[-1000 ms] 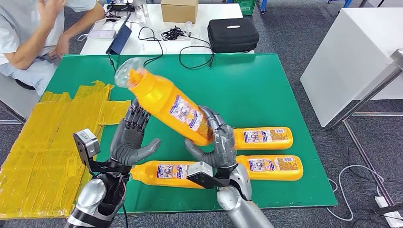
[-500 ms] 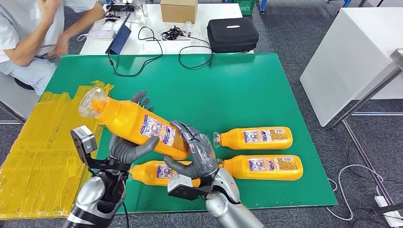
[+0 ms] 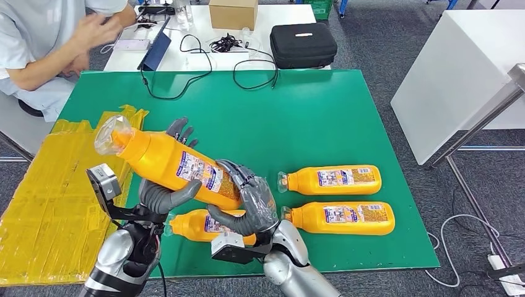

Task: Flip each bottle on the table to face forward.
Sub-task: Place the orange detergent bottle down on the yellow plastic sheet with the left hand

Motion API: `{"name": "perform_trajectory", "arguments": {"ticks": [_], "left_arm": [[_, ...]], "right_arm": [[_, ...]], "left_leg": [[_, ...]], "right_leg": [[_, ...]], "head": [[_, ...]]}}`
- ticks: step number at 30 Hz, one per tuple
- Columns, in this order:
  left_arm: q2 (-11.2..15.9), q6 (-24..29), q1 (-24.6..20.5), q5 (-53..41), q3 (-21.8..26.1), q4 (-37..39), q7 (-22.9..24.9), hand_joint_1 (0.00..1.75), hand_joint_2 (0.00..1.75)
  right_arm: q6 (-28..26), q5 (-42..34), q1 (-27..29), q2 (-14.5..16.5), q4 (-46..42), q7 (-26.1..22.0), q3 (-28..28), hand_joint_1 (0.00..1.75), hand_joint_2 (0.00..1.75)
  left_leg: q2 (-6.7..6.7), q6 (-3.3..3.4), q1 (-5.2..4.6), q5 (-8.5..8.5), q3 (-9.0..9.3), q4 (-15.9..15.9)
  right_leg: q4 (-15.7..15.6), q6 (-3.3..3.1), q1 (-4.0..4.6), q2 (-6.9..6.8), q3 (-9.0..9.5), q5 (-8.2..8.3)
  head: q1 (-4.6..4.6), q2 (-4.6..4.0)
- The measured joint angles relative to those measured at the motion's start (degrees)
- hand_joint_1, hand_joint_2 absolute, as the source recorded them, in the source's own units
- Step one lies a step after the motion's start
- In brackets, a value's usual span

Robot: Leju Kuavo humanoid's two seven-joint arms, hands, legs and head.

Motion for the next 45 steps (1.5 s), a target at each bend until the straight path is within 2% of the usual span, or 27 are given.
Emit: {"name": "perform_trajectory", "arguments": {"ticks": [3, 4, 5, 8, 9, 16, 22, 23, 26, 27, 31, 35, 43, 45], "left_arm": [[0.0, -0.5, 0.2, 1.5, 0.7, 0.4, 0.0, 0.0, 1.75], [0.0, -0.5, 0.3, 2.2, 0.9, 0.5, 0.1, 0.06, 1.75], [0.0, -0.5, 0.4, 2.9, 1.2, 0.6, 0.1, 0.31, 1.75], [0.0, 0.0, 0.7, 5.1, 1.7, 0.8, 0.3, 1.54, 1.75], [-0.1, 0.5, 0.7, 5.7, 2.0, 0.8, 0.3, 1.72, 1.75], [-1.5, 5.3, 1.7, 9.3, 3.8, 0.7, -0.1, 1.75, 1.75], [-1.9, 6.9, 1.9, 9.8, 3.9, 0.0, -0.8, 1.75, 1.75], [-2.0, 7.0, 1.9, 9.9, 3.9, 0.0, -0.9, 1.75, 1.75], [-2.3, 7.7, 1.9, 10.0, 3.9, -0.3, -1.3, 1.75, 1.75], [-2.4, 8.0, 1.9, 9.9, 3.9, -0.4, -1.6, 1.75, 1.75], [-2.6, 12.7, 1.6, 5.5, 4.0, -1.0, -4.0, 1.75, 1.75], [-2.0, 23.7, -0.6, -9.5, 5.0, -1.0, -8.3, 1.75, 1.75], [-1.3, 26.0, -2.4, -12.7, 5.4, -0.8, -9.0, 1.75, 1.75], [-1.2, 28.6, -2.6, -16.0, 5.5, -0.7, -9.1, 1.75, 1.75]], "right_arm": [[-1.3, 1.3, -0.4, 0.0, 0.3, 0.8, 1.6, 1.75, 1.75], [-1.7, 1.5, -0.6, 0.0, 0.5, 1.0, 2.1, 1.75, 1.75], [-2.1, 1.6, -0.8, 0.0, 0.8, 1.1, 2.6, 1.75, 1.75], [-2.6, 1.3, -1.3, 0.0, 1.5, 1.4, 3.7, 1.75, 1.75], [-2.6, 1.0, -1.5, -0.1, 1.7, 1.6, 4.0, 1.75, 1.75], [-2.7, -1.5, -2.2, -0.1, 2.6, 1.9, 5.3, 1.75, 1.75], [-2.7, -2.9, -2.2, -0.2, 2.1, 1.6, 5.6, 1.75, 1.75], [-2.7, -3.0, -2.1, -0.3, 1.9, 1.6, 5.6, 1.59, 1.75], [-2.8, -3.2, -2.0, -0.4, 1.4, 1.7, 5.6, 0.28, 1.75], [-2.8, -3.2, -1.8, -0.5, 1.2, 1.7, 5.6, 0.0, 1.75], [-2.0, -4.3, -0.2, -1.2, -1.0, 1.6, 5.7, 0.0, 1.75], [0.2, -6.6, 3.0, -2.9, -7.4, 2.1, 5.5, 0.0, 1.75], [0.9, -7.0, 5.3, -5.0, -13.7, 2.6, 5.2, 0.0, 1.75], [0.9, -6.8, 5.6, -5.2, -14.5, 2.6, 5.2, 0.0, 1.75]], "left_leg": [[0.01, 0.0, 0.01, 0.0, 0.0, 0.0], [0.01, 0.0, 0.01, 0.0, 0.0, 0.0], [0.02, 0.0, 0.01, 0.0, 0.0, 0.0], [0.04, 0.0, 0.01, 0.0, 0.0, 0.0], [0.05, 0.0, 0.01, 0.0, 0.0, 0.0], [0.08, 0.0, 0.0, 0.0, -0.01, 0.0], [0.09, 0.0, 0.0, 0.0, -0.01, 0.0], [0.09, 0.0, 0.0, 0.0, -0.01, 0.0], [0.09, 0.0, 0.0, 0.0, -0.01, 0.0], [0.09, 0.0, 0.0, 0.0, 0.0, 0.0], [0.07, 0.0, 0.0, 0.0, -0.01, 0.0], [0.02, 0.0, 0.0, 0.0, -0.04, 0.0], [0.07, 0.0, 0.0, 0.0, -0.03, 0.0], [0.07, 0.0, 0.0, 0.0, -0.03, 0.0]], "right_leg": [[0.0, 0.0, 0.0, 0.0, -0.02, 0.0], [0.0, 0.0, 0.0, 0.0, -0.02, 0.0], [0.0, 0.0, 0.01, 0.01, -0.03, 0.0], [0.0, 0.0, 0.01, 0.02, -0.04, 0.0], [0.0, 0.0, 0.0, 0.02, -0.05, 0.0], [0.0, 0.0, 0.0, 0.02, -0.05, 0.0], [0.0, 0.0, 0.0, 0.02, -0.06, 0.0], [0.0, 0.0, 0.0, 0.02, -0.06, 0.0], [0.0, 0.0, 0.0, 0.02, -0.06, 0.0], [0.0, 0.0, 0.0, 0.02, -0.06, 0.0], [0.0, 0.0, 0.0, 0.02, -0.06, 0.0], [0.0, 0.0, 0.0, 0.0, -0.07, 0.0], [0.0, 0.0, 0.0, 0.01, -0.06, 0.01], [0.0, 0.0, 0.0, 0.01, -0.07, 0.01]], "head": [[0.01, 0.0], [0.01, 0.0], [0.01, 0.0], [0.01, 0.0], [0.01, 0.0], [0.01, 0.0], [0.0, 0.0], [0.0, 0.0], [0.01, 0.0], [0.01, 0.0], [0.01, 0.0], [0.01, 0.0], [0.01, 0.0], [0.01, 0.0]]}}
